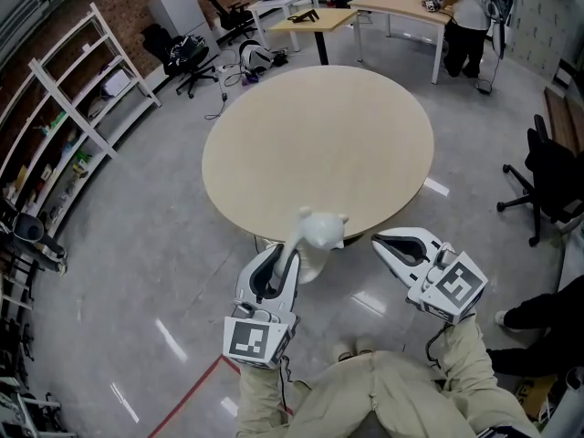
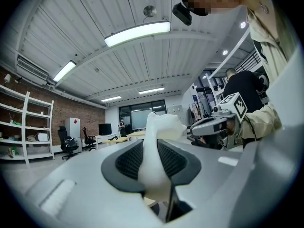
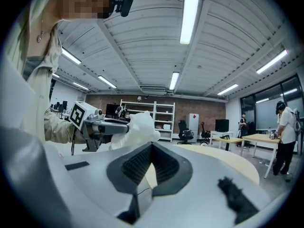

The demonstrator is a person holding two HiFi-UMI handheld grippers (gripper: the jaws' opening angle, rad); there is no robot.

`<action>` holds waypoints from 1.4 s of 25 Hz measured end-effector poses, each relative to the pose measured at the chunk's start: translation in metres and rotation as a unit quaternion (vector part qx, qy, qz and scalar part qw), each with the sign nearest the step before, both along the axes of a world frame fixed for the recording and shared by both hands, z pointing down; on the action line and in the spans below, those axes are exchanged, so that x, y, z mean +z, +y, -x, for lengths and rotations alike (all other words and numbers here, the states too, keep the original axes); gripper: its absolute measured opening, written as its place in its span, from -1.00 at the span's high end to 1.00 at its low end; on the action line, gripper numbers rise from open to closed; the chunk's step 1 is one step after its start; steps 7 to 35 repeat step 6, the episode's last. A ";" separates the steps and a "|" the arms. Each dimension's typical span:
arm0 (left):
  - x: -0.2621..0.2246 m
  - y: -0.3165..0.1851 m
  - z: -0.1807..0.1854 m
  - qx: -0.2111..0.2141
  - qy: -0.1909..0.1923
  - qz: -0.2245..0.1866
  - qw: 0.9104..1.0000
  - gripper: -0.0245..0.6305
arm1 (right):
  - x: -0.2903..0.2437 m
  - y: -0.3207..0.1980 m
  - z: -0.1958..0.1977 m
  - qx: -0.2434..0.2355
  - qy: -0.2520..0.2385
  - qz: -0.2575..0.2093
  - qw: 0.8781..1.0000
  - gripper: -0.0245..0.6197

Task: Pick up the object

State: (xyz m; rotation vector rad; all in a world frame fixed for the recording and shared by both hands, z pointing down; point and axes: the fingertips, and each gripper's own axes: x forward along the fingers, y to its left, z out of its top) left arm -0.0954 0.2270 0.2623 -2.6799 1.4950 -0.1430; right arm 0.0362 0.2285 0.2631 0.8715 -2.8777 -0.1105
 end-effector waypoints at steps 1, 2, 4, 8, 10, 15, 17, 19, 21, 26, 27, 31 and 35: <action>0.002 -0.001 -0.006 0.000 0.000 0.000 1.000 0.62 | 0.002 -0.001 -0.006 -0.001 0.000 0.001 1.000 0.92; 0.003 -0.001 -0.008 0.000 -0.001 0.000 1.000 0.62 | 0.003 -0.001 -0.008 -0.001 0.000 0.001 1.000 0.92; 0.002 -0.002 -0.004 0.001 -0.001 0.001 1.000 0.62 | 0.002 -0.002 -0.004 -0.001 0.001 0.001 1.000 0.92; 0.000 -0.004 0.005 0.002 -0.002 0.001 1.000 0.62 | 0.000 -0.003 0.006 -0.001 0.001 0.001 1.000 0.92; 0.000 -0.004 0.005 0.002 -0.002 0.001 1.000 0.62 | 0.000 -0.003 0.006 -0.001 0.001 0.001 1.000 0.92; 0.000 -0.004 0.005 0.002 -0.002 0.001 1.000 0.62 | 0.000 -0.003 0.006 -0.001 0.001 0.001 1.000 0.92; 0.000 -0.004 0.005 0.002 -0.002 0.001 1.000 0.62 | 0.000 -0.003 0.006 -0.001 0.001 0.001 1.000 0.92; 0.000 -0.004 0.005 0.002 -0.002 0.001 1.000 0.62 | 0.000 -0.003 0.006 -0.001 0.001 0.001 1.000 0.92; 0.000 -0.004 0.005 0.002 -0.002 0.001 1.000 0.62 | 0.000 -0.003 0.006 -0.001 0.001 0.001 1.000 0.92; 0.000 -0.004 0.005 0.002 -0.002 0.001 1.000 0.62 | 0.000 -0.003 0.006 -0.001 0.001 0.001 1.000 0.92; 0.000 -0.004 0.005 0.002 -0.002 0.001 1.000 0.62 | 0.000 -0.003 0.006 -0.001 0.001 0.001 1.000 0.92; 0.000 -0.004 0.005 0.002 -0.002 0.001 1.000 0.62 | 0.000 -0.003 0.006 -0.001 0.001 0.001 1.000 0.92; 0.000 -0.004 0.005 0.002 -0.002 0.001 1.000 0.62 | 0.000 -0.003 0.006 -0.001 0.001 0.001 1.000 0.92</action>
